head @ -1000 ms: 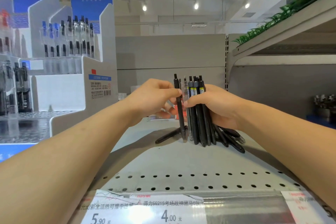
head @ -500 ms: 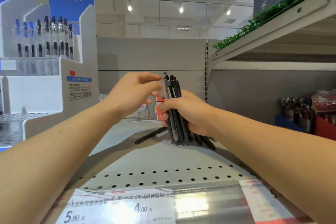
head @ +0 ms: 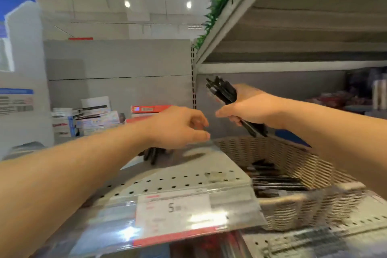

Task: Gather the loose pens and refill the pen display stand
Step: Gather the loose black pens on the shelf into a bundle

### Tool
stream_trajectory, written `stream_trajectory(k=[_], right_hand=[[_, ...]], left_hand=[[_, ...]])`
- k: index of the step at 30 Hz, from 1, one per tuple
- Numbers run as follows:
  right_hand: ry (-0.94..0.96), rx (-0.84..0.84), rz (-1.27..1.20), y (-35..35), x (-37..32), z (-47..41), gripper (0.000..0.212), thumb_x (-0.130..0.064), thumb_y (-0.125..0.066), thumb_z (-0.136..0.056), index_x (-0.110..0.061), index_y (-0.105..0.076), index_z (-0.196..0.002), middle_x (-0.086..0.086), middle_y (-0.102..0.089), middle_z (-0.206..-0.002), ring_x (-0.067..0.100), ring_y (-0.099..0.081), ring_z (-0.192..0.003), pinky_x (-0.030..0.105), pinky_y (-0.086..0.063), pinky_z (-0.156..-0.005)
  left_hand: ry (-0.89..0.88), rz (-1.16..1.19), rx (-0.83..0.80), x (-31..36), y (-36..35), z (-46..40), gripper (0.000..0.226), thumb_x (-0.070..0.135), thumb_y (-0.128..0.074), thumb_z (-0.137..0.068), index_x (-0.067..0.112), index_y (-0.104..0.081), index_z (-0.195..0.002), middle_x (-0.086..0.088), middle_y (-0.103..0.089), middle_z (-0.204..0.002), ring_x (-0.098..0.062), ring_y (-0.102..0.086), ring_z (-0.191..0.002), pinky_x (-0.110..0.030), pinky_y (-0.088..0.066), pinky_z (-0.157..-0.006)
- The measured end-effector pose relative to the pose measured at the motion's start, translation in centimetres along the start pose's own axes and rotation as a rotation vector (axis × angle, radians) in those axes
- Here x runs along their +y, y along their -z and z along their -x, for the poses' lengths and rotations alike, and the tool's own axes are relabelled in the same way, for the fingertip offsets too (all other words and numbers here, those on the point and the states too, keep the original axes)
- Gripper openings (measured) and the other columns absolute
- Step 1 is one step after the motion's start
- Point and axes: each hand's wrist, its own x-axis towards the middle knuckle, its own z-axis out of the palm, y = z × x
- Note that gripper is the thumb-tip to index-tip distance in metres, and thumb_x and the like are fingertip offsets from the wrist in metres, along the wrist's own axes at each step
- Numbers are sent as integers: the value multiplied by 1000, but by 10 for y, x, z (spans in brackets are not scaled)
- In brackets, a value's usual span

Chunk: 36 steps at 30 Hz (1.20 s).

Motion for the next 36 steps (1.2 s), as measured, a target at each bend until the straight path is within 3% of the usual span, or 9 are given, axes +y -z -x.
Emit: stream_trajectory(k=[3,5,7,17,21,25,28,32,36], right_hand=[[-63,-58,152,19,46,6,17,-47,-69,-91,-44,-54,-101,-13,-67,-81,6,-59,-67,25,-45,-60],[-67,-140,254,25,73,5,45,-44,-66,-94,-37,-49,-135,-14,-62,-115,13,-60,-95,30,-47,-77],[-33,-228,333,25,96,2,54,-39,-67,-94,-30,-46,-143,-4,-60,-134,22,-60,-112,39,-50,-96],[84,-779,578,-7,155,-7,48,-28,-77,-85,-29,-54,-127,-8,-66,-112,18,-62,-102,36,-49,-89],[162,-801,592,-9,156,-5,52,-29,-80,-83,-28,-56,-129,-8,-60,-114,18,-57,-104,36,-47,-92],[148,-832,575,-3,147,-5,71,-33,-80,-84,-31,-44,-145,-7,-62,-125,6,-57,-95,20,-44,-74],[90,-860,534,5,140,-4,76,-31,-81,-84,-32,-41,-148,-7,-61,-135,7,-59,-105,10,-42,-72],[85,-730,494,15,115,-3,66,-42,-76,-87,-38,-44,-144,-17,-63,-125,-5,-58,-100,6,-40,-76],[126,-505,389,17,78,-8,46,-48,-65,-94,-40,-51,-137,-18,-65,-119,1,-61,-105,19,-49,-88]], left_hand=[[-52,-184,-214,38,-27,-33,44,59,-53,-94,32,-64,-126,9,-65,-126,-13,-59,-114,-29,-46,-98],[-26,-246,-363,56,-42,-52,40,61,-52,-94,30,-68,-114,5,-69,-116,-18,-61,-106,-35,-48,-96],[19,-244,-485,68,-55,-68,39,57,-60,-92,22,-71,-105,1,-70,-106,-21,-63,-99,-36,-50,-93],[7,-143,-526,54,-67,-79,34,47,-54,-96,23,-72,-80,11,-65,-81,-9,-59,-84,-35,-48,-85],[0,-120,-564,56,-66,-83,27,41,-55,-98,30,-69,-77,17,-63,-76,-3,-57,-82,-26,-44,-82],[6,-152,-586,59,-65,-82,30,44,-54,-98,21,-73,-97,3,-69,-96,-14,-61,-95,-37,-48,-93],[-1,-219,-513,63,-58,-77,32,48,-50,-99,24,-71,-103,3,-69,-101,-15,-61,-96,-41,-49,-93],[75,-181,-174,54,-28,-71,23,41,-53,-95,27,-71,-100,9,-71,-96,-15,-63,-94,-34,-52,-86],[205,-75,89,18,13,-58,23,40,-57,-92,24,-72,-100,4,-74,-91,-17,-70,-86,-37,-55,-86]])
